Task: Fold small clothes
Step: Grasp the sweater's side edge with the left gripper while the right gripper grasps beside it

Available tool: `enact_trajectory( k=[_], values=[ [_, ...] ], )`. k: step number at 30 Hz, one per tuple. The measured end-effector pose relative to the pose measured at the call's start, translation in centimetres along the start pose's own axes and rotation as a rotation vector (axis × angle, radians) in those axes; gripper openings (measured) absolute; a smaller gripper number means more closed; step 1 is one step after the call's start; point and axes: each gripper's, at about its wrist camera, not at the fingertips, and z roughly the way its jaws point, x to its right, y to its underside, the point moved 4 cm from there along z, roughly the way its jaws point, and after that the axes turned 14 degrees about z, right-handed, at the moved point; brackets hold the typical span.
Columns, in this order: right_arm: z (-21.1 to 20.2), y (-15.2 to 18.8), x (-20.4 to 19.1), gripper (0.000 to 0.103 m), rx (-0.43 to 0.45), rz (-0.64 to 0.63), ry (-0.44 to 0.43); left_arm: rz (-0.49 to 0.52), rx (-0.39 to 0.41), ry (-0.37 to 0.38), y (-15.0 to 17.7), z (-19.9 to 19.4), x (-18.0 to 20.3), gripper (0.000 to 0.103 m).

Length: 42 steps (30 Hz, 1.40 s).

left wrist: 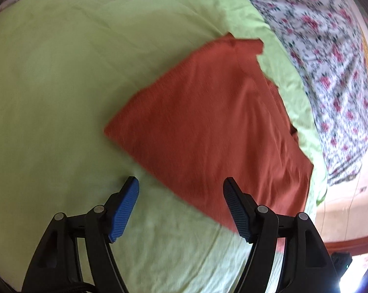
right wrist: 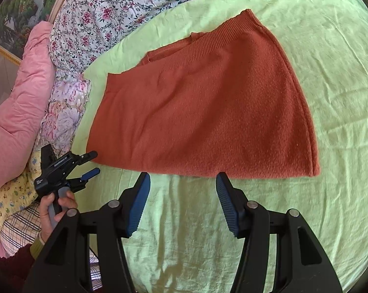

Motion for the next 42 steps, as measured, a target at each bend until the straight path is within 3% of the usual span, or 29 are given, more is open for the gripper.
enact_trajectory(
  k=[8, 9, 13, 16, 22, 28, 32, 35, 42],
  values=[
    [0.6, -0.8, -0.5, 0.057, -0.029, -0.014, -0.01, -0.083, 0.131, 0.036, -3.0, 0.9, -1.3, 0.073],
    [0.7, -1.0, -0.5, 0.057, -0.031, -0.015, -0.012, -0.086, 0.143, 0.027, -3.3, 1.0, -1.3, 0.069],
    [0.9, -1.6, -0.3, 0.057, -0.031, -0.008, -0.009, -0.048, 0.158, -0.01, -4.3, 1.1, -0.5, 0.02],
    [0.9, -2.6, 0.1, 0.057, -0.025, -0.003, -0.016, 0.053, 0.182, -0.065, -4.6, -0.2, 2.0, 0.012],
    [0.4, -5.9, 1.1, 0.057, 0.016, 0.015, -0.03, 0.339, 0.231, -0.038, -4.4, -2.4, 11.6, 0.01],
    [-0.4, -9.4, 1.4, 0.057, 0.046, 0.021, -0.056, 0.651, 0.169, 0.013, 0.1, 0.2, 22.4, 0.01],
    [0.8, -11.7, 0.6, 0.057, 0.006, 0.027, -0.1, 0.772, 0.087, -0.023, 3.9, 4.2, 24.9, 0.01],
    [3.1, -13.3, -0.2, 0.058, -0.047, 0.043, -0.145, 0.848, 0.073, -0.083, 5.5, 5.5, 25.6, 0.01],
    [10.9, -16.2, -3.5, 0.059, -0.175, 0.055, -0.196, 0.879, 0.084, -0.103, 5.8, 5.0, 25.3, 0.009]
  ],
)
